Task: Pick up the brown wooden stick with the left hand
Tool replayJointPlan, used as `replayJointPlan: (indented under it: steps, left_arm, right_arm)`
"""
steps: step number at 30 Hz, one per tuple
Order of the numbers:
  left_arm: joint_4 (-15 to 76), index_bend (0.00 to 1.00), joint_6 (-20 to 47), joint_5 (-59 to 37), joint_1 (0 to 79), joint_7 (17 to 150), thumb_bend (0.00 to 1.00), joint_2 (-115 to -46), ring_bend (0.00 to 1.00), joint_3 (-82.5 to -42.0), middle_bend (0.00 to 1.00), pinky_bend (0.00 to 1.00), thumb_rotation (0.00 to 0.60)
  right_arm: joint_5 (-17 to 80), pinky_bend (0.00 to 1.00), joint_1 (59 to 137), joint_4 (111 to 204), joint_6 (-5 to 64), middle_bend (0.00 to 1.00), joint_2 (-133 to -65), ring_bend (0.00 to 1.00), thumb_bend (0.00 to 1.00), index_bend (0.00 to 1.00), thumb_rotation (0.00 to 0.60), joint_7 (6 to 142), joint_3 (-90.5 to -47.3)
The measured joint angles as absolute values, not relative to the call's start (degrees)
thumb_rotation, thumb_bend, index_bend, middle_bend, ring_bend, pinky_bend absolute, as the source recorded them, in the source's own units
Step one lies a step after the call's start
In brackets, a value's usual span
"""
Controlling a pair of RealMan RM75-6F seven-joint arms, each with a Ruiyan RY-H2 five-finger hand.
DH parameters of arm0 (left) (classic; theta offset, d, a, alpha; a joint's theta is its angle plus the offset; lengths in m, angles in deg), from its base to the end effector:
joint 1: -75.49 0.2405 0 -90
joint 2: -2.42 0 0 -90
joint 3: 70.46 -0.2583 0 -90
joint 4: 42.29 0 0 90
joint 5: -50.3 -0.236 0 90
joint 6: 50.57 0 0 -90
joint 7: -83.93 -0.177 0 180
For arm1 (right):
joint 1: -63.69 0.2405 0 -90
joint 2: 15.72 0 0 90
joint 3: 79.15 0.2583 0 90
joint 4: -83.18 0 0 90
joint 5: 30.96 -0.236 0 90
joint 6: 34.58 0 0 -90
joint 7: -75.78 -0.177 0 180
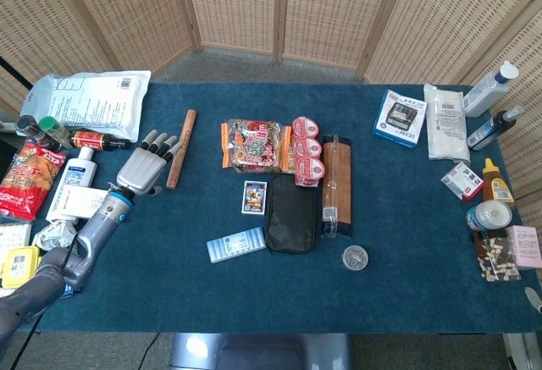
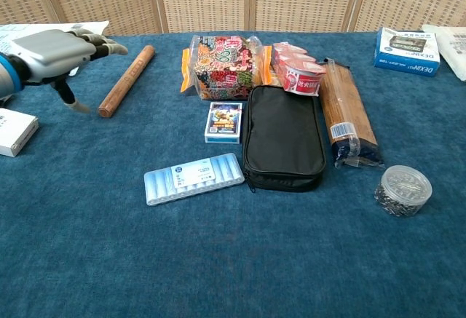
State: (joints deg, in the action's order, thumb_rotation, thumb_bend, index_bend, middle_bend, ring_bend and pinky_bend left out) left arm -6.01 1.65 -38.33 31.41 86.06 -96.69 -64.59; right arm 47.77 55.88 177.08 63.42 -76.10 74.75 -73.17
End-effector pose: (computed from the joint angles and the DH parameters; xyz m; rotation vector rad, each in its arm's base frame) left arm -0.2493 0.4638 -0.0281 -1.9169 -0.5029 -0.6882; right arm -0.3608 -0.1455 0.2092 1.0241 -0.8203 0.8096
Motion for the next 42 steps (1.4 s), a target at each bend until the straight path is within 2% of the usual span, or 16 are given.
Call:
replayJointPlan:
  steps: [9, 22, 35, 38, 42]
  left_arm:
    - [-15.2, 0.00, 1.4, -39.5, 28.5, 89.5, 0.00, -101.2, 0.00, -66.5, 0.00, 0.00, 0.600]
    - [-22.9, 0.00, -0.8, -38.6, 25.3, 92.9, 0.00, -107.6, 0.00, -67.0, 0.00, 0.00, 0.600]
    - [-25.8, 0.00, -3.5, -33.0, 19.9, 99.5, 0.00, -113.8, 0.00, -61.7, 0.00, 0.00, 0.600]
    - [-26.0, 0.00, -5.7, -32.7, 19.4, 100.2, 0.00, -113.6, 0.00, -61.7, 0.01, 0.00, 0.600]
    - [-25.2, 0.01, -10.7, -32.1, 18.8, 101.5, 0.00, -112.5, 0.00, -61.8, 0.07, 0.00, 0.600]
  right_arm:
    - [47.2, 0.00, 55.1, 177.0, 63.6, 0.00, -76.5, 0.00, 0.04, 0.00, 0.600, 74.7, -72.8]
    - [46.5, 0.00, 53.6, 176.7, 64.3, 0.00, -77.4, 0.00, 0.04, 0.00, 0.599, 74.4, -72.5]
    - [46.3, 0.00, 52.2, 176.5, 65.2, 0.00, -77.9, 0.00, 0.04, 0.00, 0.599, 74.1, -72.4]
    - [46.3, 0.00, 52.1, 176.5, 65.1, 0.00, -77.9, 0.00, 0.04, 0.00, 0.599, 74.2, -72.3]
    - [46.4, 0.00, 52.2, 176.4, 64.9, 0.00, -78.1, 0.00, 0.04, 0.00, 0.599, 74.3, -72.2]
